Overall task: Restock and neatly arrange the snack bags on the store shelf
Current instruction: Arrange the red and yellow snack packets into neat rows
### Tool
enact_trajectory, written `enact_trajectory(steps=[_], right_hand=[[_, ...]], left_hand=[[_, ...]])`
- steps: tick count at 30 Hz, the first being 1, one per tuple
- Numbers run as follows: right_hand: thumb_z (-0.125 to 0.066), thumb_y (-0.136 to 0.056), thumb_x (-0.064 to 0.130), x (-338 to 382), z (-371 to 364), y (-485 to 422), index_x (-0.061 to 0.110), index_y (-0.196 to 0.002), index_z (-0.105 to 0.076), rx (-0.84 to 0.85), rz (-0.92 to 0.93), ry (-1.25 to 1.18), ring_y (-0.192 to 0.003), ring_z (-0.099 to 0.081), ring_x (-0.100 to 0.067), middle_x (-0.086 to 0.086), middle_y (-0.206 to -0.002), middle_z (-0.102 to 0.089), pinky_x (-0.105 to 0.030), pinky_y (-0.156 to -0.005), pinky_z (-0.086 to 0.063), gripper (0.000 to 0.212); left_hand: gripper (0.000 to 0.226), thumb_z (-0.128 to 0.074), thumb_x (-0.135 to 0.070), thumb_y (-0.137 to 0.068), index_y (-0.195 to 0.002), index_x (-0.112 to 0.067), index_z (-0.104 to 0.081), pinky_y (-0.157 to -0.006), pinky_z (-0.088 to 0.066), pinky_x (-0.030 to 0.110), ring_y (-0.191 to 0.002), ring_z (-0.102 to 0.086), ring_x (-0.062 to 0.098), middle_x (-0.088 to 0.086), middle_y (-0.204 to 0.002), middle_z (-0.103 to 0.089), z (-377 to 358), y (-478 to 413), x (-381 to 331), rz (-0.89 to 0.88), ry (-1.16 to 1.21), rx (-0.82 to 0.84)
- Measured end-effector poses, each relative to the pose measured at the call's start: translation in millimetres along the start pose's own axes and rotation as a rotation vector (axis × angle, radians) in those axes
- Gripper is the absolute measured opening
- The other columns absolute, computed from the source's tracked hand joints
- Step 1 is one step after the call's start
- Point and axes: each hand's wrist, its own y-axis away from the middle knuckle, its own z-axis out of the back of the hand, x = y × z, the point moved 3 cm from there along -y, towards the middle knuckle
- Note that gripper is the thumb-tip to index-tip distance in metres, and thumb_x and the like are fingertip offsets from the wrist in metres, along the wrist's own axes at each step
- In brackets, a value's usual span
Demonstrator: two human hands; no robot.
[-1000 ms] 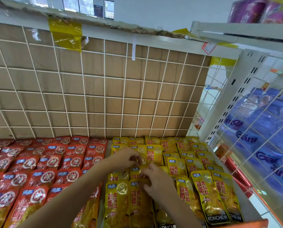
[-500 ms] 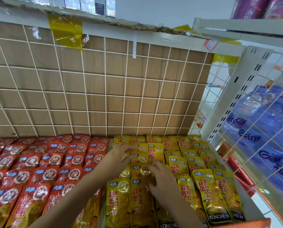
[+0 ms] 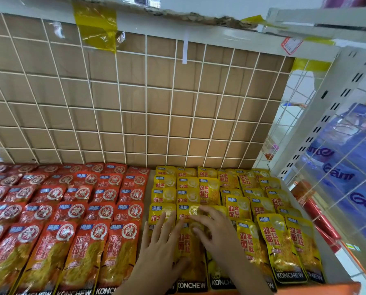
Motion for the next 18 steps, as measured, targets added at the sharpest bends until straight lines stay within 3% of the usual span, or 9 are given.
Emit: enact_trajectory(steps=[2, 4, 11, 18], right_hand=[[-0.019, -0.079, 0.064, -0.3, -0.5, -0.1, 0.04, -0.127, -0.052, 0.023, -0.001, 0.016, -0.129, -0.032, -0.004, 0.016, -0.139, -0.039, -0.022, -0.104, -0.021, 0.063], [-0.026, -0.084, 0.06, -0.3, -1.0, -0.2, 0.04, -0.128, -0.051, 0.045, -0.007, 0.021, -0.13, -0.031, -0.004, 0.016, -0.139, -0.038, -0.027, -0.107, -0.022, 0.055], [-0.032, -0.085, 0.051, -0.1, -0.2, -0.2, 0.039, -0.127, -0.052, 0.052, -0.001, -0.005, -0.13, -0.034, -0.005, 0.016, -0.139, -0.039, -0.028, -0.107, -0.026, 0.049], [-0.032, -0.085, 0.056, -1.8, -0.2, -0.5, 0.037, -0.128, -0.052, 0.044, 0.012, -0.024, -0.129, -0.034, -0.004, 0.016, -0.138, -0.04, -0.026, -0.106, -0.026, 0.051]], left_hand=[[0.076, -0.022, -0.068, -0.086, -0.148, -0.026, -0.012, -0.108, -0.006, 0.046, -0.14, -0.013, 0.018, -0.001, -0.151, -0.028, 1.8, 0.3, -1.7, -0.017, -0.014, -0.027], [0.074, -0.015, -0.07, -0.088, -0.148, -0.027, -0.012, -0.107, -0.008, 0.048, -0.139, -0.015, 0.019, -0.001, -0.152, -0.024, 2.6, 0.4, -3.3, -0.011, -0.037, -0.009], [0.078, -0.019, -0.076, -0.084, -0.144, -0.028, -0.032, -0.108, -0.007, 0.049, -0.139, -0.015, 0.02, -0.001, -0.151, -0.03, -3.7, -1.1, -2.6, -0.08, -0.137, 0.014], [0.079, -0.018, -0.077, -0.083, -0.146, -0.029, -0.024, -0.107, -0.008, 0.047, -0.139, -0.015, 0.02, 0.0, -0.148, -0.034, -1.2, -0.3, -3.1, -0.077, -0.136, 0.035]])
